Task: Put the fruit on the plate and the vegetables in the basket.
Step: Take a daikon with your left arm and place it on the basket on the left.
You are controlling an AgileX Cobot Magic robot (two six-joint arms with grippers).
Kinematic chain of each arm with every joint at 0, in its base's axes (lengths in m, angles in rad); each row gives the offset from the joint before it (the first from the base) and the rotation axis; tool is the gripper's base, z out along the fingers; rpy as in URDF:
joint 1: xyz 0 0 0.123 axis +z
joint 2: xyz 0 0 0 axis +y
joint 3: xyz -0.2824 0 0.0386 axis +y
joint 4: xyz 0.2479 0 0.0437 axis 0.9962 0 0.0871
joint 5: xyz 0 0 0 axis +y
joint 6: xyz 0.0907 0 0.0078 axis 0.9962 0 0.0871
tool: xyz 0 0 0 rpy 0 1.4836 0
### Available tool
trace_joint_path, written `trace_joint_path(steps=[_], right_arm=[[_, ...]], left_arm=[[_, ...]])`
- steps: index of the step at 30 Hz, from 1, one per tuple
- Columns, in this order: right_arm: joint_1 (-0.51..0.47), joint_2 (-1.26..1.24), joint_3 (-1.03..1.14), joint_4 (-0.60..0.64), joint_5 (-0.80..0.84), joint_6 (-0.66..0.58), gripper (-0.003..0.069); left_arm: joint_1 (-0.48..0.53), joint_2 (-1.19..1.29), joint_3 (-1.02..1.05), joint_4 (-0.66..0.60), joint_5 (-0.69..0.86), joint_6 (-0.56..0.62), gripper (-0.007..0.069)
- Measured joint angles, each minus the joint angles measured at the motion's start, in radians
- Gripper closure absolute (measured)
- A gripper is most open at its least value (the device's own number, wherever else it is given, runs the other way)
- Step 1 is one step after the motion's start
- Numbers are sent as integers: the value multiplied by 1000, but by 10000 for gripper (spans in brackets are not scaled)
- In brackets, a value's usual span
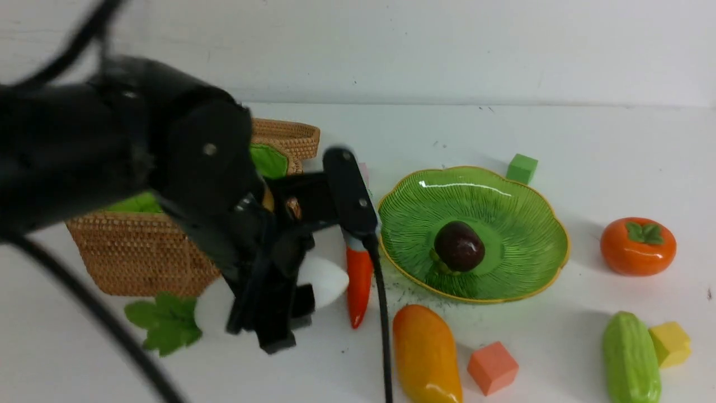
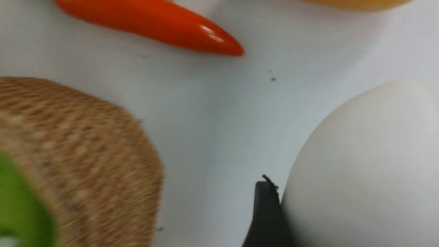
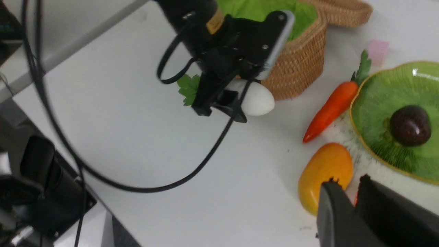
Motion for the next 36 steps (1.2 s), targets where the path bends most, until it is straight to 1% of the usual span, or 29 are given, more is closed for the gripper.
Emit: trace_joint_path(steps=[2, 3, 5, 6, 7, 8, 9, 11, 14, 17, 20, 25, 28, 29, 32, 36], right_arm=[[0, 0, 0, 2, -86, -22, 552], [0, 0, 0, 4, -109, -29, 552], [0, 0, 0, 16, -155, -39, 552], [0, 0, 0, 21, -166, -40, 552], [0, 0, 0, 23, -169, -41, 552], [0, 0, 0, 28, -177, -45, 552], [0, 0, 0, 29, -178, -46, 551], [0, 0, 0, 30, -176, -48, 549], [0, 0, 0, 30, -158, -48, 548], [0, 0, 0, 30, -150, -48, 546], [0, 0, 0, 30, -149, -48, 545], [0, 0, 0, 30, -149, -48, 545], [0, 0, 0, 31, -149, -48, 544], [0, 0, 0, 37, -148, -48, 542], [0, 0, 0, 45, -148, -48, 541], [0, 0, 0, 48, -148, -48, 538]], left_arm=[[1, -90, 0, 149, -67, -22, 155], [6, -108, 0, 191, -98, -28, 155], [31, -134, 0, 354, -195, -49, 155], [42, -134, 0, 410, -224, -55, 155], [50, -134, 0, 436, -242, -61, 155], [84, -122, 0, 512, -313, -80, 155], [123, -107, 0, 560, -361, -99, 155], [170, -75, 0, 603, -417, -125, 155], [242, -5, 0, 626, -452, -140, 155], [283, 52, 1, 634, -452, -142, 155], [298, 110, 3, 636, -457, -144, 155], [298, 131, 3, 639, -488, -144, 154], [298, 131, 3, 643, -508, -145, 127], [298, 131, 3, 643, -507, -151, 88], [298, 130, 3, 643, -507, -183, 36], [298, 115, 3, 643, -484, -253, 30]])
